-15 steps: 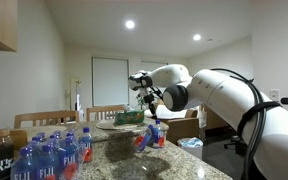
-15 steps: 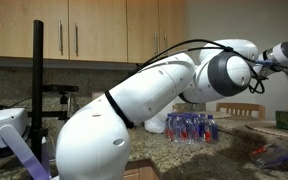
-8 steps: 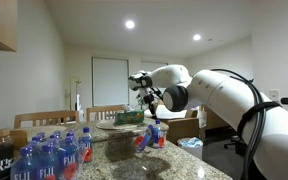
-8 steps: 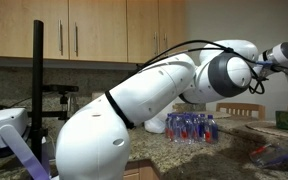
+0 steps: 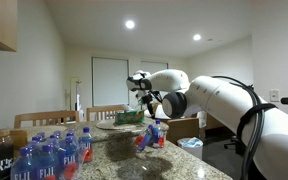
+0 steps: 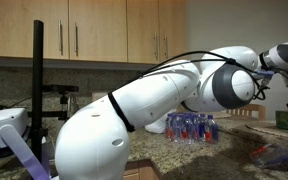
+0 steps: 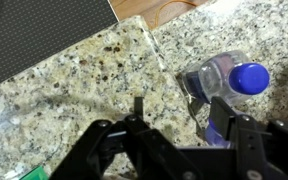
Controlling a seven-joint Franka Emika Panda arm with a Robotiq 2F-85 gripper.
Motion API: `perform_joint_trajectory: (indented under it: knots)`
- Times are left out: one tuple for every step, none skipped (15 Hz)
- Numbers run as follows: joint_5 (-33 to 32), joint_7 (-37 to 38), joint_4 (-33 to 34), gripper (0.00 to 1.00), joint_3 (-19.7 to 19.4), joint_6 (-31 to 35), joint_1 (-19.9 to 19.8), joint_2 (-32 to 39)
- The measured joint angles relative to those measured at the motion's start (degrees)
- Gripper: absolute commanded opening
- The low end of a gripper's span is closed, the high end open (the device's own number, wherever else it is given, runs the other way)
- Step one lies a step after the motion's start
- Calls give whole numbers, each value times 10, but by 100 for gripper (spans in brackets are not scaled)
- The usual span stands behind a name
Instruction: Move two water bottles to the right.
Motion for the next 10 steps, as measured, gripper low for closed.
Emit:
perform_joint_trajectory:
  knots:
    - [0,1,0,81,1,0,0,1]
    - [0,1,0,87,2,0,0,1]
    - [0,1,0,87,2,0,0,1]
    - [0,1,0,87,2,0,0,1]
    - [0,1,0,87,2,0,0,1]
    - [0,1,0,87,2,0,0,1]
    - [0,1,0,87,2,0,0,1]
    - [0,1,0,87,3,0,0,1]
    - [0,1,0,87,3,0,0,1]
    - [0,1,0,87,3,0,0,1]
